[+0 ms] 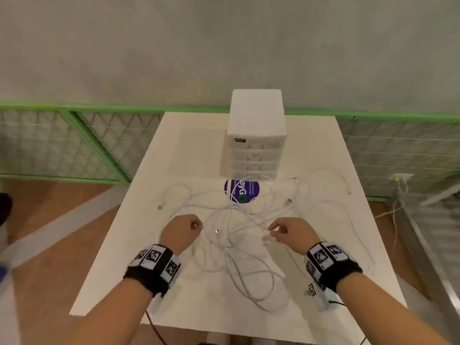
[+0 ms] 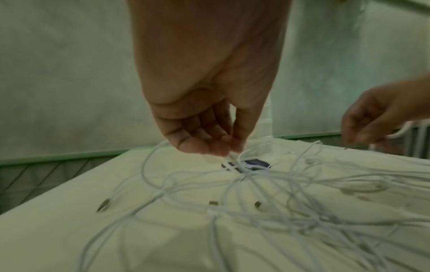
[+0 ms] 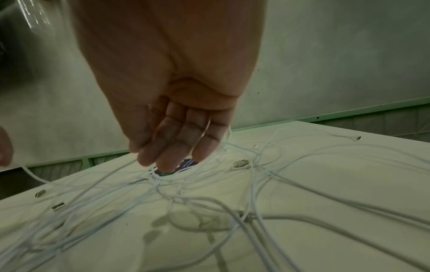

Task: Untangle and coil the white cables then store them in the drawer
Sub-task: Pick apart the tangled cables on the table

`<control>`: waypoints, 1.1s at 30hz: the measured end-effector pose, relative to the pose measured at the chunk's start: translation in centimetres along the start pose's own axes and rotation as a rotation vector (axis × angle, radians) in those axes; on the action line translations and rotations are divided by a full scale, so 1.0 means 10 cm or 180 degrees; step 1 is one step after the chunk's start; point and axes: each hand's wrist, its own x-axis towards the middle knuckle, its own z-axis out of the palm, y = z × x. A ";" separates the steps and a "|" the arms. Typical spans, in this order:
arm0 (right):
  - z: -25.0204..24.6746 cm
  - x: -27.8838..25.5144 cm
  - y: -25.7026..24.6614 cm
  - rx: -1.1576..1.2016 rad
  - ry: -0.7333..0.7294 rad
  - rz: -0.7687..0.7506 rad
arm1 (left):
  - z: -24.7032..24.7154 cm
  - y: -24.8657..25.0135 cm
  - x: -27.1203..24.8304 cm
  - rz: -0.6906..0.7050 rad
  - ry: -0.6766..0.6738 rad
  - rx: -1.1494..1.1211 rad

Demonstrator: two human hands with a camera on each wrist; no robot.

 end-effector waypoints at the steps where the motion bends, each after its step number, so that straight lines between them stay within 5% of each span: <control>1: 0.02 0.04 -0.01 0.0007 0.0012 0.0055 | 0.00 -0.06 0.08 -0.0082 0.0048 -0.0059; 6: 0.21 0.06 -0.04 -0.0419 0.0037 0.0294 | -0.03 -0.27 0.28 -0.0535 0.0454 -0.0242; 9: 0.32 0.02 -0.09 -0.0360 0.0154 0.0223 | -0.05 -0.34 0.37 -0.0505 0.0753 0.0327; 11: 0.42 0.01 -0.21 -0.0264 0.0211 0.0023 | -0.01 -0.36 0.42 -0.0170 0.0404 0.0795; 15: 0.72 0.09 -0.48 -0.0107 0.0095 -0.0361 | 0.17 -0.39 0.47 0.0219 -0.0358 0.0530; 23: 0.83 0.17 -0.49 -0.0049 0.0162 0.0079 | 0.38 -0.42 0.36 -0.0571 -0.0127 -0.0827; 33: 0.64 -0.02 -0.11 0.0339 0.0940 0.0902 | 0.34 -0.33 0.46 -0.0384 -0.0624 -0.0204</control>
